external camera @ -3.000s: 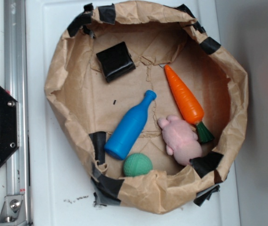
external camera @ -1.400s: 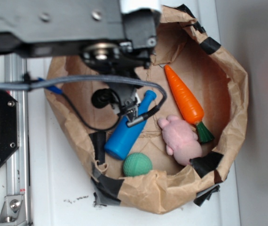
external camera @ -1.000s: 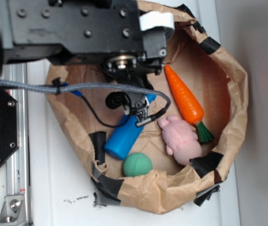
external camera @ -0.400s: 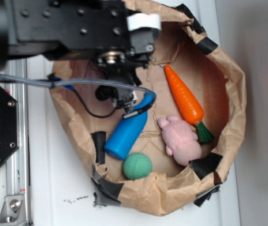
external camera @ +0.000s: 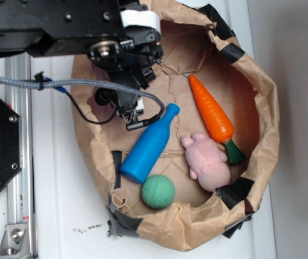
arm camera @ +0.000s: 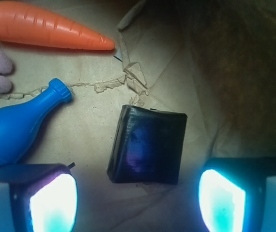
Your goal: Grab the black box.
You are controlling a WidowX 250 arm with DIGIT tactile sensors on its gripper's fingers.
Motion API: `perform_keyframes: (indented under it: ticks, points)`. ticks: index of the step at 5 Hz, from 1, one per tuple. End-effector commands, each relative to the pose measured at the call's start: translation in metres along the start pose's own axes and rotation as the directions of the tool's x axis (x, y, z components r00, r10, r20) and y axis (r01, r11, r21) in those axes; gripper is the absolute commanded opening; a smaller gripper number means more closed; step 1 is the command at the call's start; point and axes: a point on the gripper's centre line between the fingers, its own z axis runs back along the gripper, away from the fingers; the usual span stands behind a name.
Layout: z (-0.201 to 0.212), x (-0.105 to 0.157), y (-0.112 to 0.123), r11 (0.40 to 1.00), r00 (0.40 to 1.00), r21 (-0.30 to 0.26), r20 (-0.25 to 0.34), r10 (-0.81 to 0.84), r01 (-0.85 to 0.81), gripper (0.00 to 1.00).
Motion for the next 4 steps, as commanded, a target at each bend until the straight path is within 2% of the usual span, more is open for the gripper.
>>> perform_keyframes:
  ticks: [1,2,3,4]
  points:
    - [-0.001,0.012,0.019,0.999,1.000,0.029,-0.015,0.019,-0.018,1.00]
    - [-0.003,0.015,0.024,0.998,0.998,0.038,-0.024,0.053,-0.052,1.00]
    - [-0.011,0.021,0.026,0.999,0.998,0.040,-0.053,0.013,-0.010,1.00]
    - [-0.029,0.025,0.021,0.990,0.987,0.063,-0.110,-0.118,0.125,1.00]
